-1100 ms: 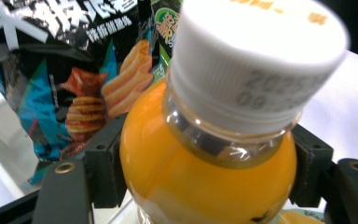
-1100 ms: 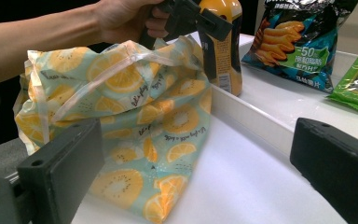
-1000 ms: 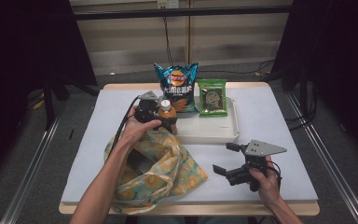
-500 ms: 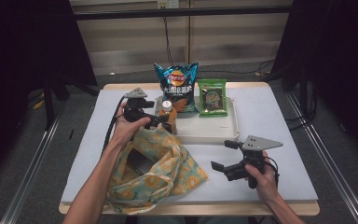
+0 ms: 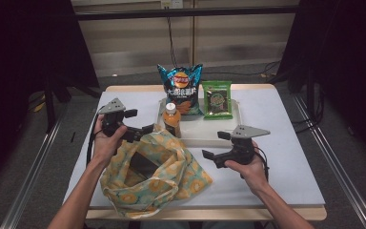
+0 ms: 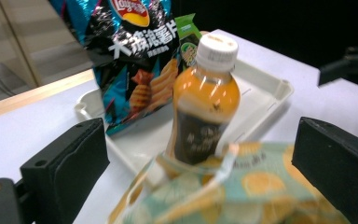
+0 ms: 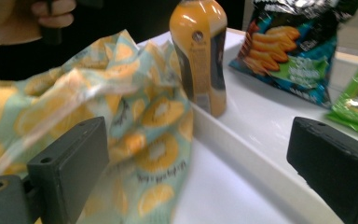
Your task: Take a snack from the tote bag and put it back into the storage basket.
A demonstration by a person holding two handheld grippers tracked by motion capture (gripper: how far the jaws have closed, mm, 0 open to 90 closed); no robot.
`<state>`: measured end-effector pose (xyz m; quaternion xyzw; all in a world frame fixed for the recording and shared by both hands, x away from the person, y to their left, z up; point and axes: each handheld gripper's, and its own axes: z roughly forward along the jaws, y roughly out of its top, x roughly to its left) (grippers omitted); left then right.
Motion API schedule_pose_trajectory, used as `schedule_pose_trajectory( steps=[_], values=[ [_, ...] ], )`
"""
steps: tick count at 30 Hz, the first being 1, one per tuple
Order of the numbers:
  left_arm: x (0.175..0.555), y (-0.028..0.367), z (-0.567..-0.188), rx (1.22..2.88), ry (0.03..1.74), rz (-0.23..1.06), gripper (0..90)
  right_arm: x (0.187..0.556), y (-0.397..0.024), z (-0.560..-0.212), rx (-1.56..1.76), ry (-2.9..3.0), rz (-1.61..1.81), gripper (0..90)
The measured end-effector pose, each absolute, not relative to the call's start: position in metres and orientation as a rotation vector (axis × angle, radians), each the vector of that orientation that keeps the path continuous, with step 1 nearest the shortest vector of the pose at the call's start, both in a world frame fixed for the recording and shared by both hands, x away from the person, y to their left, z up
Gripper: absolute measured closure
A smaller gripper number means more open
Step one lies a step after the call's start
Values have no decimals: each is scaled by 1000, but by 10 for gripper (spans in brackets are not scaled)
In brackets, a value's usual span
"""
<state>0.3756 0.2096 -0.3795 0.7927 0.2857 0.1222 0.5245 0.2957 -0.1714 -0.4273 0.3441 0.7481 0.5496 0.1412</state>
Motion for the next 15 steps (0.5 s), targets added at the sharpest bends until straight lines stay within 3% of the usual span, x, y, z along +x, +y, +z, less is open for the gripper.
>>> schedule_pose_trajectory(
  steps=[6, 15],
  values=[
    [346, 229, -390, 1882, 690, 294, 33, 313, -146, -425, 965, 2172, 1593, 79],
    [298, 251, -402, 1831, 697, 324, 31, 330, -120, -422, 923, 2190, 1594, 189]
  ],
)
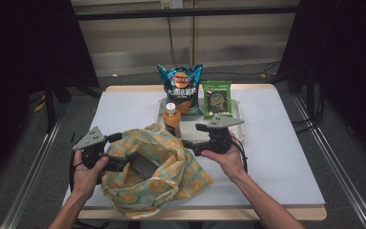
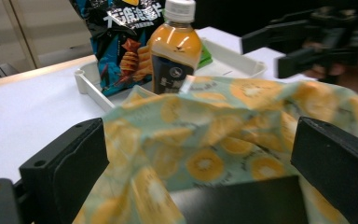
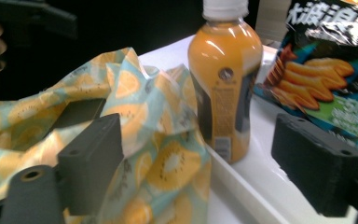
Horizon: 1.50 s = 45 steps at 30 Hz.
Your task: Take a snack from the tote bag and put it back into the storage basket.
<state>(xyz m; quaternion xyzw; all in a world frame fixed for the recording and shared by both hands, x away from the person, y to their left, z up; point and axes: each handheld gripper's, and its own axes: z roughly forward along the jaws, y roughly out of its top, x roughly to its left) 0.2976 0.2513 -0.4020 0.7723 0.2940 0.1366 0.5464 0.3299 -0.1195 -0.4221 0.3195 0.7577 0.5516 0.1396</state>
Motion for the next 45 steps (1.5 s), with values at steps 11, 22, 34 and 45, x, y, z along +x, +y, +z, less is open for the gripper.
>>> schedule_pose_trajectory(
  steps=[11, 22, 34, 45],
  values=[
    [268, 261, -416, 1798, 718, 319, 31, 361, -96, -427, 996, 2145, 1563, 184],
    [262, 274, -420, 1755, 730, 337, 30, 388, -75, -436, 1051, 2104, 1531, 175],
    [261, 273, -423, 1754, 741, 335, 30, 399, -53, -442, 1060, 2099, 1515, 211],
    [261, 273, -425, 1758, 737, 336, 31, 407, -55, -441, 1023, 2146, 1505, 307]
  ],
)
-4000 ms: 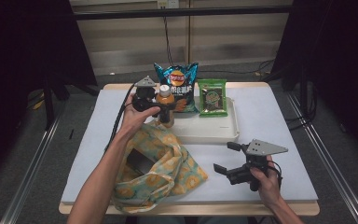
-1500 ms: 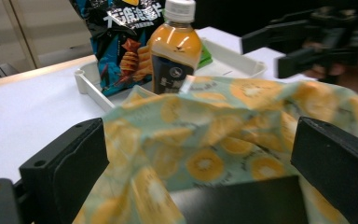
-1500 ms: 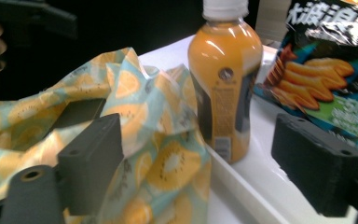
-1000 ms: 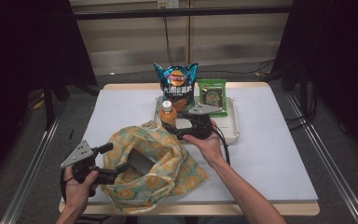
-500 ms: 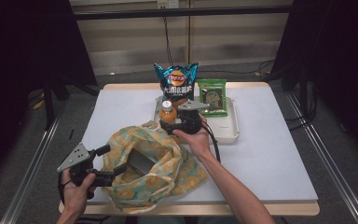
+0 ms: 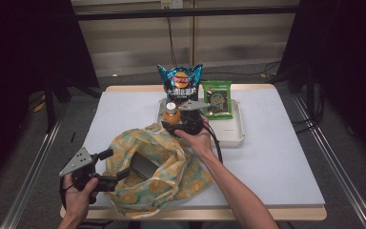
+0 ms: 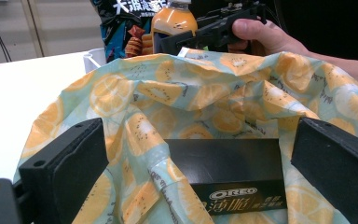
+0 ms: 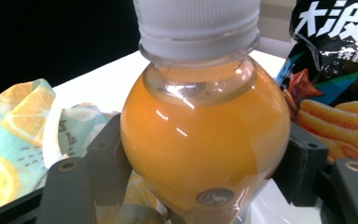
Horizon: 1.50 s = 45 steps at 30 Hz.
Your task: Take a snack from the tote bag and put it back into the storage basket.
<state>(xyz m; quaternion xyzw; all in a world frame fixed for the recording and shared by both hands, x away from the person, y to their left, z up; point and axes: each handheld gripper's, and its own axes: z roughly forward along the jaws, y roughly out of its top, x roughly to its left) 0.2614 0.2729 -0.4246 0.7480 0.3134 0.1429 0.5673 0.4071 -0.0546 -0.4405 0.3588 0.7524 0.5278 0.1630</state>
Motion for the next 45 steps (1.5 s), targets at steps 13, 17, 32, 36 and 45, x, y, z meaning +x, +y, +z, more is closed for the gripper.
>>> schedule_pose_trajectory(
  steps=[13, 17, 32, 36, 45],
  values=[
    [263, 274, -426, 1760, 737, 340, 32, 427, -75, -439, 786, 2318, 1580, 309],
    [263, 275, -426, 1768, 728, 349, 32, 433, -75, -439, 727, 2361, 1592, 309],
    [263, 274, -427, 1762, 742, 339, 34, 434, -80, -437, 782, 2348, 1607, 141],
    [263, 274, -427, 1767, 745, 353, 37, 427, -87, -432, 832, 2299, 1618, 96],
    [261, 265, -424, 1803, 726, 361, 45, 392, -102, -414, 910, 2219, 1605, 113]
  ],
)
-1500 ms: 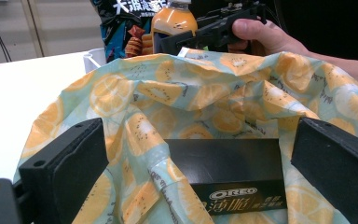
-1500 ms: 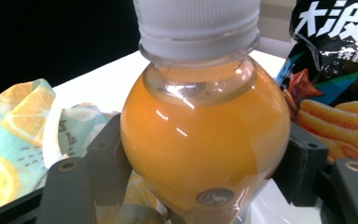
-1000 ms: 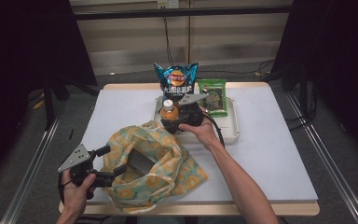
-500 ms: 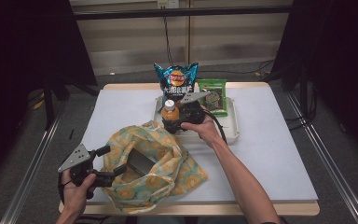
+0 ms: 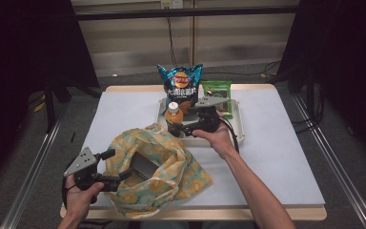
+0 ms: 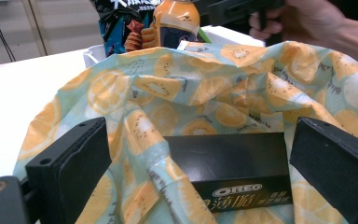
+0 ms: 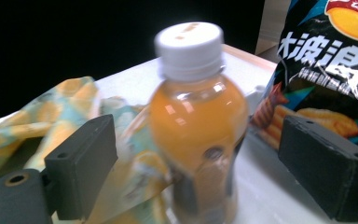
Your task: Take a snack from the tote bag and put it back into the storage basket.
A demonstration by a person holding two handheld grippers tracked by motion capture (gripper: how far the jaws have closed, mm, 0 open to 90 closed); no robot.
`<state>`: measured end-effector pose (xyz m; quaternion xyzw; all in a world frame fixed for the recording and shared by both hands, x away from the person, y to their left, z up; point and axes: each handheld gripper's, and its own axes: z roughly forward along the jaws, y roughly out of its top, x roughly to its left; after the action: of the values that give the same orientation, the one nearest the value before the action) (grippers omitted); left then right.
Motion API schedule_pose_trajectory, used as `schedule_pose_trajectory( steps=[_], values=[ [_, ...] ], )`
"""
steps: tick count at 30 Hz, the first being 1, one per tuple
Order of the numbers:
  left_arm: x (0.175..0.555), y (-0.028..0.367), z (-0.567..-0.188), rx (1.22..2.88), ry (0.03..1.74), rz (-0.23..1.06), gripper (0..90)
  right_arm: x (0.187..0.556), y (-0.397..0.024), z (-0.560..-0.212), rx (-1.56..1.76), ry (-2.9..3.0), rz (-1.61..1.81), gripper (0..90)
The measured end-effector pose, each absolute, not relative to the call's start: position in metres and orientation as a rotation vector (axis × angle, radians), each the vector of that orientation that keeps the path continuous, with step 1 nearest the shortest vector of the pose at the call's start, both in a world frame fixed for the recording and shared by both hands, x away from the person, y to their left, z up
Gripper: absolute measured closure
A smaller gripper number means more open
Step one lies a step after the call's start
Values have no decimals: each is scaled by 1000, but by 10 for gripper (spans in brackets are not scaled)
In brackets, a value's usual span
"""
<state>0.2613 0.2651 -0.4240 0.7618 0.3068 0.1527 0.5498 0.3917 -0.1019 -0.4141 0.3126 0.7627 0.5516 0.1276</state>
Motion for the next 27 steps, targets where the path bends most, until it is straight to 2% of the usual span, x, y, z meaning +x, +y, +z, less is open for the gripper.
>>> schedule_pose_trajectory(
  steps=[4, 8, 15, 19, 23, 27],
  values=[
    [261, 261, -422, 1805, 728, 358, 47, 367, -100, -408, 902, 2245, 1608, 122],
    [258, 254, -420, 1841, 694, 358, 81, 343, -98, -405, 891, 2258, 1586, 172],
    [254, 246, -420, 1878, 656, 309, 309, 314, -88, -403, 858, 2323, 1598, 217],
    [253, 245, -426, 1910, 661, 285, 424, 305, -76, -412, 857, 2397, 1564, 247],
    [253, 237, -433, 1964, 629, 242, 427, 298, -68, -429, 874, 2463, 1537, 293],
    [249, 226, -439, 2025, 591, 197, 432, 292, -68, -441, 885, 2501, 1525, 435]
  ],
)
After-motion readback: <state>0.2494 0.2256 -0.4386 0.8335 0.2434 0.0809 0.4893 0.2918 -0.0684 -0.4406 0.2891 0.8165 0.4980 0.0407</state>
